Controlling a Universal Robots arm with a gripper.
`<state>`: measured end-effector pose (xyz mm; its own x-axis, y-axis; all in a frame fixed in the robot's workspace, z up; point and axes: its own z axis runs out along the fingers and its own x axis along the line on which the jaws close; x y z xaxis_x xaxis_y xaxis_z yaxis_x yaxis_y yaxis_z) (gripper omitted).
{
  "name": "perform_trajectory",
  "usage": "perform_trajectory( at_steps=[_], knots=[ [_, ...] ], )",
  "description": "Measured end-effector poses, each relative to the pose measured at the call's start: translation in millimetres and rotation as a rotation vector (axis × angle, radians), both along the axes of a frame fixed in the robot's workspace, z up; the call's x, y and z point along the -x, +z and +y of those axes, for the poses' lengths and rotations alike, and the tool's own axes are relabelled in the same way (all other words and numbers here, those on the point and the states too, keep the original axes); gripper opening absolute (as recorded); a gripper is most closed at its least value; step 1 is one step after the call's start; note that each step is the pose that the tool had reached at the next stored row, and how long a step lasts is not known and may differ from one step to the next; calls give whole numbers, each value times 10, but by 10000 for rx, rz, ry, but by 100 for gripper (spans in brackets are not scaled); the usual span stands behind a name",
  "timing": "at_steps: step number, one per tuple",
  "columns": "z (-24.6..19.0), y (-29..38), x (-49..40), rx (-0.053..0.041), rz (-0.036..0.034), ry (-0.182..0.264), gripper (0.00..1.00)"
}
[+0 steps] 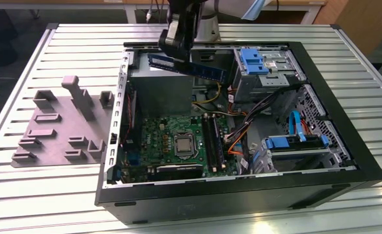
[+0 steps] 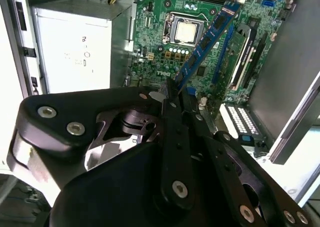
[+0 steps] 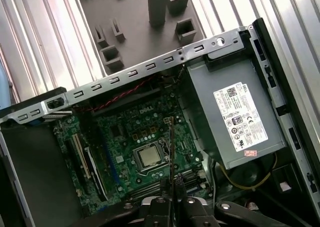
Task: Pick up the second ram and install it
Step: 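Insert the second ram into the second slot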
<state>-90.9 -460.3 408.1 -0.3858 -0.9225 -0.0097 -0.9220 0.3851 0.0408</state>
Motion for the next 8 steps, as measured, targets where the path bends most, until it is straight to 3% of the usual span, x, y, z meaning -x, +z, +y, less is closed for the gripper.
perform_trajectory(
  at_steps=[8],
  knots=[
    [0,-2,0,0,1,-733,14]
  ],
)
